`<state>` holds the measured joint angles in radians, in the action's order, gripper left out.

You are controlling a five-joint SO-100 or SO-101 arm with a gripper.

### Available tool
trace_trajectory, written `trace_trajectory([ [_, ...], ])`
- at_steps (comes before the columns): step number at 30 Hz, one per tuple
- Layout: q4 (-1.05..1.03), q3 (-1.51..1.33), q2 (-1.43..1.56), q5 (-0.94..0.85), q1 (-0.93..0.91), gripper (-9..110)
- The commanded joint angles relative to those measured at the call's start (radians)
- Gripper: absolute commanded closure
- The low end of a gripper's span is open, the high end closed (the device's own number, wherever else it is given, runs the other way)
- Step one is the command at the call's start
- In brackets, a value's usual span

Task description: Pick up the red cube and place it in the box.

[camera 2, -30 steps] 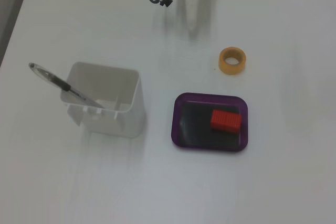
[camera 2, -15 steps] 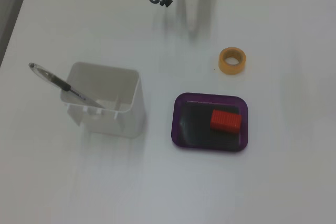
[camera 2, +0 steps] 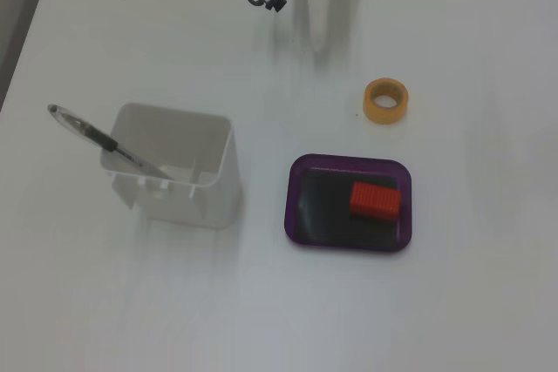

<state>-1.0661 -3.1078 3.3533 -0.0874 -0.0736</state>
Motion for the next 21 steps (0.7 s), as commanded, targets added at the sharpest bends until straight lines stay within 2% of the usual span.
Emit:
trace_trajectory([
  [1,0.014,-0.006,0.063,0.003,0.005,100],
  [21,0.014,-0.008,0.063,-0.006,0.005,100],
])
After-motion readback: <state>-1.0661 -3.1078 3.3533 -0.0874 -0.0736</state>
